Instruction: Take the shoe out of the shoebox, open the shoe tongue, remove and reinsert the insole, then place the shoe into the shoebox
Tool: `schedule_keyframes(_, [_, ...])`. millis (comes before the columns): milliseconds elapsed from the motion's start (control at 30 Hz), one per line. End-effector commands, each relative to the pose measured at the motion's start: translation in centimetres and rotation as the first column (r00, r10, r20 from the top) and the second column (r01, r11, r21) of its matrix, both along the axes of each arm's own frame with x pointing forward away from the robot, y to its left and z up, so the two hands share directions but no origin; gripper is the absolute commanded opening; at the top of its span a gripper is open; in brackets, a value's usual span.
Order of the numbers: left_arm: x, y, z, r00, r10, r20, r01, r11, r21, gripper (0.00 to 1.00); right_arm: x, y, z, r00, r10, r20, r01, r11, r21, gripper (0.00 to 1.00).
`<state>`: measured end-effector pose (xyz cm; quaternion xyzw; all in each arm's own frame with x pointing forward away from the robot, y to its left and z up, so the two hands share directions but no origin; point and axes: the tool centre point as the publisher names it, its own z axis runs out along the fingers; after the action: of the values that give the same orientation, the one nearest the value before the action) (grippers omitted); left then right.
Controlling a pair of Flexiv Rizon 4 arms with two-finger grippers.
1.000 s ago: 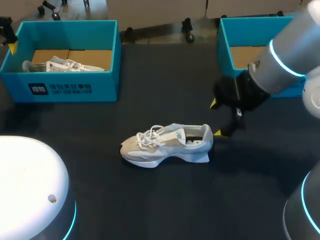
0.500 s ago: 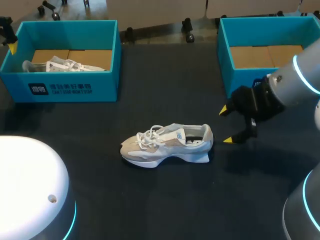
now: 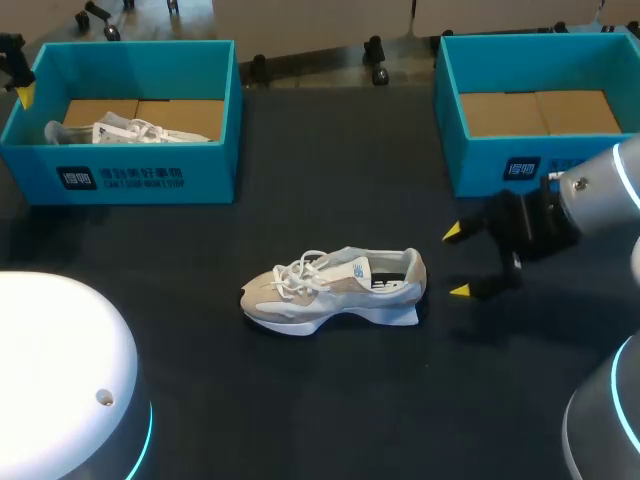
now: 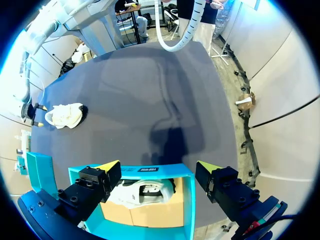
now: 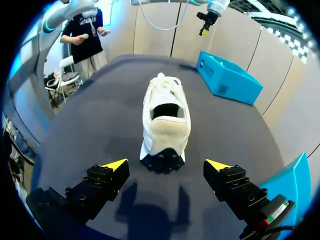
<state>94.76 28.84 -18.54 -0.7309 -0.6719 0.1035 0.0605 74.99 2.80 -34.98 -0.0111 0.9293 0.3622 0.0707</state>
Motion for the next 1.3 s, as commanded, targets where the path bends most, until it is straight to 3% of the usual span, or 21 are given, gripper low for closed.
schedule_keyframes(33, [0.0, 0.0, 0.0, 1.000, 0.000, 0.001, 0.000, 1.000, 0.002, 1.00, 0.8, 0.7, -1.6, 1.000, -0.004, -0.008, 0.004, 1.000, 0.021, 1.00])
schedule_keyframes(400, [0.0, 0.0, 0.0, 1.000, 0.000, 0.001, 0.000, 1.000, 0.002, 1.00, 1.3, 2.5, -3.5, 0.998, -0.032, -0.055, 0.035, 0.999, 0.042, 1.00])
schedule_keyframes(1300, [0.0, 0.0, 0.0, 1.000, 0.000, 0.001, 0.000, 1.000, 0.002, 1.00, 1.6, 5.6, -5.1, 0.997, -0.023, -0.069, 0.030, 0.994, 0.101, 1.00])
